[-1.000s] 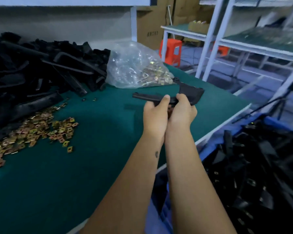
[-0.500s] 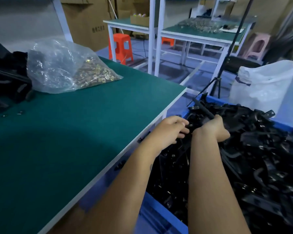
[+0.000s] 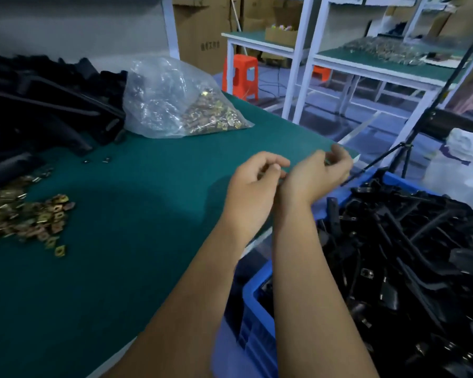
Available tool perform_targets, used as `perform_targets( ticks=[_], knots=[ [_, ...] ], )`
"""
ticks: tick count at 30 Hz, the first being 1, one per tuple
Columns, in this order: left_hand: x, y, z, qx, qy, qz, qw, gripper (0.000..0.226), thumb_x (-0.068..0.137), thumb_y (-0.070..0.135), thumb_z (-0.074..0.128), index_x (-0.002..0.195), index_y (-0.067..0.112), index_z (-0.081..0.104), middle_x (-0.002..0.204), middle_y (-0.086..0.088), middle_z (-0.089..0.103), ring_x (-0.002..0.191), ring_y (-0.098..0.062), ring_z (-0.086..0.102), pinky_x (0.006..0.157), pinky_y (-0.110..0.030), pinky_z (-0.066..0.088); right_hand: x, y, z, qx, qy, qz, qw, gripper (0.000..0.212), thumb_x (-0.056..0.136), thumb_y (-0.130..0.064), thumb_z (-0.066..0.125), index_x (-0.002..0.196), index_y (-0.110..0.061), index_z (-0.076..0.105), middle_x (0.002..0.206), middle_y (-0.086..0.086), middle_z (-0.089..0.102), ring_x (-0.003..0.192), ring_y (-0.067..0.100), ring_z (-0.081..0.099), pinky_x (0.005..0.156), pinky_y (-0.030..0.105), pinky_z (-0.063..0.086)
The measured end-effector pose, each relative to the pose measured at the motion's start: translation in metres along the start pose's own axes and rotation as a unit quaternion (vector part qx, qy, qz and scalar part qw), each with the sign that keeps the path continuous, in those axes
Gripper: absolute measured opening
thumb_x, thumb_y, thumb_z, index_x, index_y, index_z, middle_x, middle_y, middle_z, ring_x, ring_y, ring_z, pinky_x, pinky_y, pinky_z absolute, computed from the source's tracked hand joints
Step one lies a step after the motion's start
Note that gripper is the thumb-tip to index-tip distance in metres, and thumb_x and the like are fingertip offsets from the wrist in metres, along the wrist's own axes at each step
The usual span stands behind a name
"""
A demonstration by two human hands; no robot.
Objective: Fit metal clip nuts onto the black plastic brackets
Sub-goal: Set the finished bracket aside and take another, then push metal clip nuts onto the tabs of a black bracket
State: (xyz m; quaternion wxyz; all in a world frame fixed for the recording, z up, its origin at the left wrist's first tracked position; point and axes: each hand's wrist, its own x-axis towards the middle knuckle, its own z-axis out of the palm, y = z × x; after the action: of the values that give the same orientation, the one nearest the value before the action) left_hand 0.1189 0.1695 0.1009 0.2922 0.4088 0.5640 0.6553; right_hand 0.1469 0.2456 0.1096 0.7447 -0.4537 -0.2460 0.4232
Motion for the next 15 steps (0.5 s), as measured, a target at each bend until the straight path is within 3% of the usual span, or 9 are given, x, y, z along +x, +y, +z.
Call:
perform_targets(
  ticks=[3,6,10,12,15],
  knots=[
    [0.001,0.003,-0.052,0.016,0.118,0.052,0.992,0.033,0.098,0.0,0.048,0.08,0.023,0.064,0.071,0.01,0.063,0.065,-0.004,0.054,0.064,-0.022,0.044,-0.047,0.012,0.036,-0.027,-0.126,-0.061,0.99,0.027,0.084,0.007,0.047,0.104,-0.006,0.06,0.106,0.003,0.049,0.085,0.001,0.052,0.081,0.015,0.04],
    [-0.002,0.002,-0.115,0.087,0.239,0.083,0.964,0.033,0.095,0.0,0.047,0.08,0.026,0.061,0.073,0.012,0.062,0.067,-0.002,0.054,0.067,-0.021,0.042,-0.116,0.026,0.072,-0.056,-0.301,-0.089,0.948,0.025,0.085,0.004,0.049,0.099,-0.013,0.06,0.106,0.002,0.052,0.077,-0.008,0.049,0.073,0.005,0.036],
    [-0.013,-0.005,-0.194,0.166,0.365,0.044,0.915,0.025,0.095,0.006,0.048,0.087,0.025,0.063,0.076,0.015,0.063,0.069,0.002,0.056,0.065,-0.02,0.048,-0.189,0.062,0.097,-0.121,-0.504,-0.048,0.854,0.023,0.088,-0.005,0.049,0.1,-0.024,0.057,0.104,-0.008,0.051,0.082,0.0,0.051,0.073,0.019,0.041],
    [-0.019,-0.007,-0.231,0.214,0.41,0.019,0.886,0.021,0.097,0.008,0.048,0.094,0.022,0.065,0.081,0.013,0.062,0.071,0.003,0.058,0.067,-0.02,0.05,-0.217,0.08,0.102,-0.151,-0.559,-0.047,0.814,0.024,0.089,-0.009,0.048,0.105,-0.024,0.058,0.103,-0.011,0.049,0.084,0.004,0.052,0.069,0.022,0.04],
    [-0.027,-0.01,-0.277,0.303,0.441,0.006,0.845,0.021,0.098,0.008,0.048,0.093,0.022,0.063,0.086,0.005,0.063,0.071,-0.008,0.057,0.068,-0.025,0.045,-0.236,0.106,0.11,-0.235,-0.621,-0.124,0.737,0.025,0.092,-0.013,0.05,0.115,-0.021,0.059,0.114,-0.006,0.048,0.099,0.015,0.052,0.075,0.028,0.04]
  ],
)
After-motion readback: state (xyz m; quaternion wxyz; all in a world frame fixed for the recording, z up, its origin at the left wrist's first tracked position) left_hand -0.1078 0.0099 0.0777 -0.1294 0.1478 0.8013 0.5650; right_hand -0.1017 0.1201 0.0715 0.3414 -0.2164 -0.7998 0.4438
